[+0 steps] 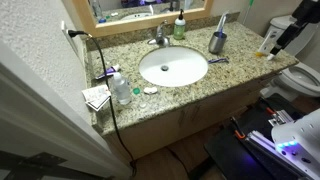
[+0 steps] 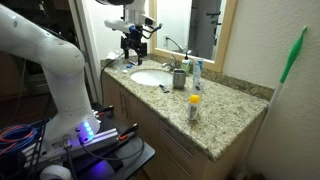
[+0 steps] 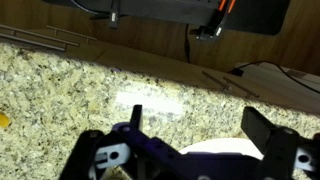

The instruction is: Move the blue object from the left of the sink to the right of the sink

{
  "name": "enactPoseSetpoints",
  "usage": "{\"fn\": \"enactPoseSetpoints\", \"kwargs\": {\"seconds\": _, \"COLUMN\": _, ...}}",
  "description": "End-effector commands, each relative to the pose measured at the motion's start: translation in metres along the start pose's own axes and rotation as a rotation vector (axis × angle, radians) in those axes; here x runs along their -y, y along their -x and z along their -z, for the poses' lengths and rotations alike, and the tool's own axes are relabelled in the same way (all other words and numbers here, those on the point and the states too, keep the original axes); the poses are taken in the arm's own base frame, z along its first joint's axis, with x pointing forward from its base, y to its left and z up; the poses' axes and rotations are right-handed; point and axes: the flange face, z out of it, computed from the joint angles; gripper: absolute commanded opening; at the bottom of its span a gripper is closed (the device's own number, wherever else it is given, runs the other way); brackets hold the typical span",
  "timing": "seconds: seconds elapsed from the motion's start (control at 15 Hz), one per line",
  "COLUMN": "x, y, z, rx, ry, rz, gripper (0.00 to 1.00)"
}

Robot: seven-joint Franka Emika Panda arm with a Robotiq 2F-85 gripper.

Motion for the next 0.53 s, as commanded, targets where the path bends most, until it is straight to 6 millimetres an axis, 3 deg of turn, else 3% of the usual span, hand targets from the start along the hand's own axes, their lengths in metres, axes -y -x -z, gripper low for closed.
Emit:
{"fn": "enactPoseSetpoints", "kwargs": {"seconds": 0.0, "x": 0.0005, "y": 0.0007, "z": -0.0035, "rx": 0.010, "ry": -0.002, "rz": 0.000, "gripper": 1.00}}
{"fn": "enactPoseSetpoints", "kwargs": {"seconds": 0.47, "x": 0.0008, "y": 0.0014, "z": -0.0086, "rx": 0.022, "ry": -0.005, "rz": 0.000, "gripper": 1.00}}
